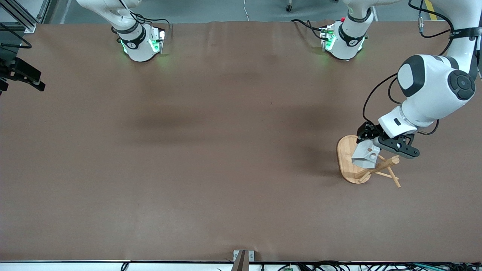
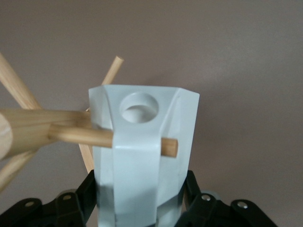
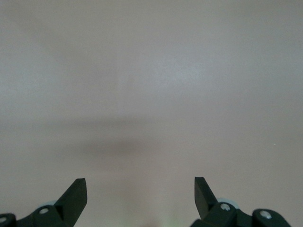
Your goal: Hang cup on rack
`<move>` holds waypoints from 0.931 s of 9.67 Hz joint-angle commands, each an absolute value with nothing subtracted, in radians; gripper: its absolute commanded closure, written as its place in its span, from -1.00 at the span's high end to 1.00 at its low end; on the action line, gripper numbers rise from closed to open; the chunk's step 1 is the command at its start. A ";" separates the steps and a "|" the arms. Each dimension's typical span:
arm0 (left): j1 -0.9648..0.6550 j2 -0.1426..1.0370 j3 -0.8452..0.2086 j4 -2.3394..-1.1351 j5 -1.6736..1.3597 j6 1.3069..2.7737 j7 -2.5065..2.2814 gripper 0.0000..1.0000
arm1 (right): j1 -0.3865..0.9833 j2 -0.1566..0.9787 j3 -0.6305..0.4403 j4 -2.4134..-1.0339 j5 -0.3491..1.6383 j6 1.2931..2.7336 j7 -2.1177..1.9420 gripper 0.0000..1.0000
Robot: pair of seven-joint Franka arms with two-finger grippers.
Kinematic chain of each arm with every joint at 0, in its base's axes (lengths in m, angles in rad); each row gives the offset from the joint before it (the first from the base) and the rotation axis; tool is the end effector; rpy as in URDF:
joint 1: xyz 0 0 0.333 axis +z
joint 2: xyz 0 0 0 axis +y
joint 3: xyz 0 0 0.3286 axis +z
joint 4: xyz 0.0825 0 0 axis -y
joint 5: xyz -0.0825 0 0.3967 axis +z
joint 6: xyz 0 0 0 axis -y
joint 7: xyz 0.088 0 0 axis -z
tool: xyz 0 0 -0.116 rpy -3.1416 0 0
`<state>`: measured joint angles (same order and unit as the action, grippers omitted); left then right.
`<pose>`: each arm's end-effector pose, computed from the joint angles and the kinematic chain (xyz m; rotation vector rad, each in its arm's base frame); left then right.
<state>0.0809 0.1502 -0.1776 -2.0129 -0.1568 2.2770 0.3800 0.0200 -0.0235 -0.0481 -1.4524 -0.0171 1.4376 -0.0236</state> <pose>0.6036 -0.0608 0.3891 2.9477 -0.5641 0.2033 0.5445 -0.0179 0.6860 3.1255 -0.0107 0.0129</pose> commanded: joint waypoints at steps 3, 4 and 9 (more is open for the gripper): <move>0.080 0.192 -0.172 -1.991 -0.175 2.284 0.414 1.00 | 0.018 -0.043 -0.041 -1.468 -0.021 1.440 -0.005 1.00; 0.078 0.187 -0.173 -1.990 -0.175 2.284 0.407 1.00 | 0.018 -0.043 -0.041 -1.468 -0.021 1.440 -0.005 1.00; 0.063 0.040 -0.175 -1.958 -0.167 2.116 0.215 1.00 | 0.021 -0.043 -0.041 -1.470 -0.025 1.445 -0.005 1.00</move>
